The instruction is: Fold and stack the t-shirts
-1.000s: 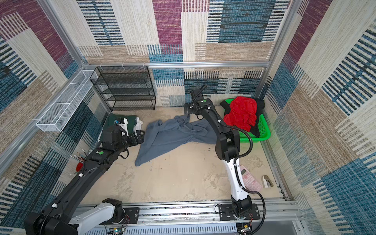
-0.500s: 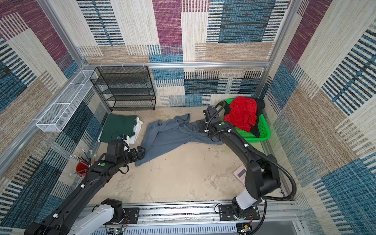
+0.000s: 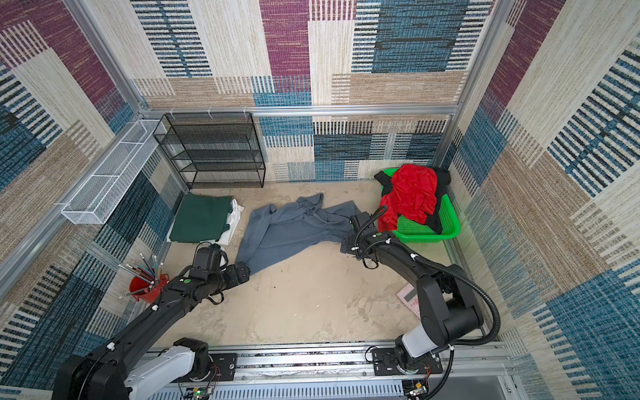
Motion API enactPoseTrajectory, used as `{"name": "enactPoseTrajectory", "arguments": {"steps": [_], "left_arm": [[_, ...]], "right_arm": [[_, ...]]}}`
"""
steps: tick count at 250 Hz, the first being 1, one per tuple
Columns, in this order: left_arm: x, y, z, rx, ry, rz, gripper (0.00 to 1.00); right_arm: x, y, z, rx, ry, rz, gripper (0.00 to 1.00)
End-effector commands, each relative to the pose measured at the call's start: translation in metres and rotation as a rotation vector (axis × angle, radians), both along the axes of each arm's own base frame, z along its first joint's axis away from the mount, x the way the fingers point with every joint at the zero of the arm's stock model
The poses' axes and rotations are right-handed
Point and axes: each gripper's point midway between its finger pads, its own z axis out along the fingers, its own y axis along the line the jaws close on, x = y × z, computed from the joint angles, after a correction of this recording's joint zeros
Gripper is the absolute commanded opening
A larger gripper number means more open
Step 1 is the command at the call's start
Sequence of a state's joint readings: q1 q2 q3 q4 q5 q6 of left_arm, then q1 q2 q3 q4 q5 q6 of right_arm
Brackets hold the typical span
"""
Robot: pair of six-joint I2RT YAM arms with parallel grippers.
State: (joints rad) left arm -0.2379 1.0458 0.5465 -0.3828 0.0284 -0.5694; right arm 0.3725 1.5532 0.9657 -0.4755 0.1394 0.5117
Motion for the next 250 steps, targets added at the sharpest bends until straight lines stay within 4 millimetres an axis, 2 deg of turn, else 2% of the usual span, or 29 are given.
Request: {"name": "enactPoseTrajectory", "arguments": {"steps": [1, 49, 121, 183, 218, 231, 250], "left_arm": [[0.009, 0.0, -0.002, 0.002, -0.013, 0.012, 0.98], [0.011, 0.008, -0.012, 0.036, 0.02, 0.048, 0.98], [0.015, 0.015, -0.024, 0.048, 0.046, 0.069, 0.98], [0.017, 0.015, -0.037, 0.017, 0.089, 0.082, 0.98], [0.023, 0.013, -0.037, -0.012, 0.084, 0.085, 1.0], [0.025, 0.014, -0.036, -0.011, 0.082, 0.084, 0.97], [0.027, 0.014, -0.036, -0.009, 0.086, 0.079, 0.93]], "right_arm": [[0.014, -0.003, -0.01, -0.02, -0.009, -0.044, 0.98], [0.024, -0.021, -0.033, -0.117, 0.039, -0.1, 0.98], [0.046, -0.019, -0.037, -0.152, 0.031, -0.084, 0.99], [0.056, -0.015, -0.055, -0.167, 0.065, -0.031, 0.99], [0.063, -0.016, -0.054, -0.179, 0.054, -0.026, 0.99], [0.066, -0.015, -0.051, -0.182, 0.042, -0.022, 1.0], [0.07, -0.015, -0.049, -0.191, 0.036, -0.017, 0.95]]}}
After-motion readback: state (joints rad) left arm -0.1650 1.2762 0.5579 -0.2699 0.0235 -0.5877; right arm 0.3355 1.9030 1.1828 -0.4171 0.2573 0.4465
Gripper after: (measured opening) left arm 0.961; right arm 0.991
